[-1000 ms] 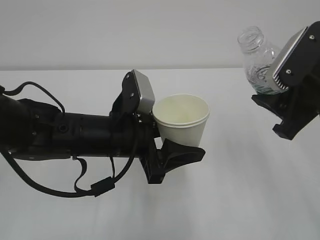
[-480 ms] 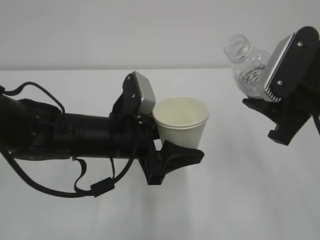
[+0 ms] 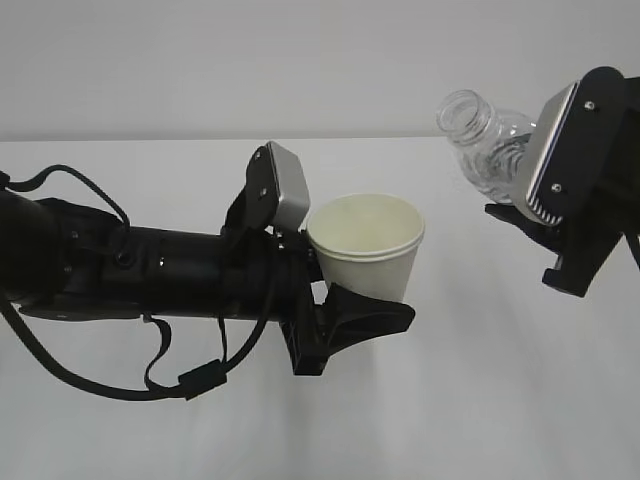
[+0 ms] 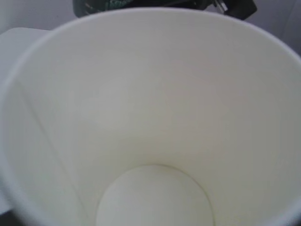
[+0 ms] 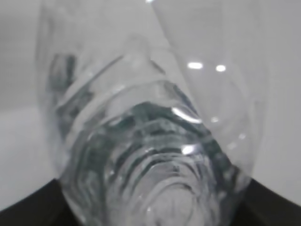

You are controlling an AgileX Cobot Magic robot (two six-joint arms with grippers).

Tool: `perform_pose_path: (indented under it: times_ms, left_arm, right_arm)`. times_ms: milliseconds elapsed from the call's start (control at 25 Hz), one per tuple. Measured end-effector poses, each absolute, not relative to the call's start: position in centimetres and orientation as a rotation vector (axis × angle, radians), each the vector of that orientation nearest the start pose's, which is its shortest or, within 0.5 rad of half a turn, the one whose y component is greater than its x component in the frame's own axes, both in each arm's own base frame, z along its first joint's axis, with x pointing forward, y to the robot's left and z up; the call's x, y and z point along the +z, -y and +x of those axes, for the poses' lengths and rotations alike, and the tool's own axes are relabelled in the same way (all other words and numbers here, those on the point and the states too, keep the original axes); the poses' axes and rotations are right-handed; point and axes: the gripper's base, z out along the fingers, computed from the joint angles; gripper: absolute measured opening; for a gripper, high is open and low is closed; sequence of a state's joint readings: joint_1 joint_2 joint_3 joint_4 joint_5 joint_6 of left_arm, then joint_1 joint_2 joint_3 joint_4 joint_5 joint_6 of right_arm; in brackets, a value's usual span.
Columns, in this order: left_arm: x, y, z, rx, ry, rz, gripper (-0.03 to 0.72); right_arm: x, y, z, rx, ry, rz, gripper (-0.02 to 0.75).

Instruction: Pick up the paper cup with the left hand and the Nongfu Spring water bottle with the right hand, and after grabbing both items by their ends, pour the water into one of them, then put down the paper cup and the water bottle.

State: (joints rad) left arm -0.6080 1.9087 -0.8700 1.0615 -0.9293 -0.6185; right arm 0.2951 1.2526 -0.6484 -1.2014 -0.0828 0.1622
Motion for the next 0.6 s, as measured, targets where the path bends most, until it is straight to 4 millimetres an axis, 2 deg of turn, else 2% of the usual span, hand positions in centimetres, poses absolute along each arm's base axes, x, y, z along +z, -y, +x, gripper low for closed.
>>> perform_pose_path:
  times_ms: [600]
  left_arm:
    - [16.3,25.7,25.0,-1.041,-1.507,1.248,0.463]
  right_arm:
    - [26.2,-9.2,24.3,-0.14,-1.639,-1.129,0.47]
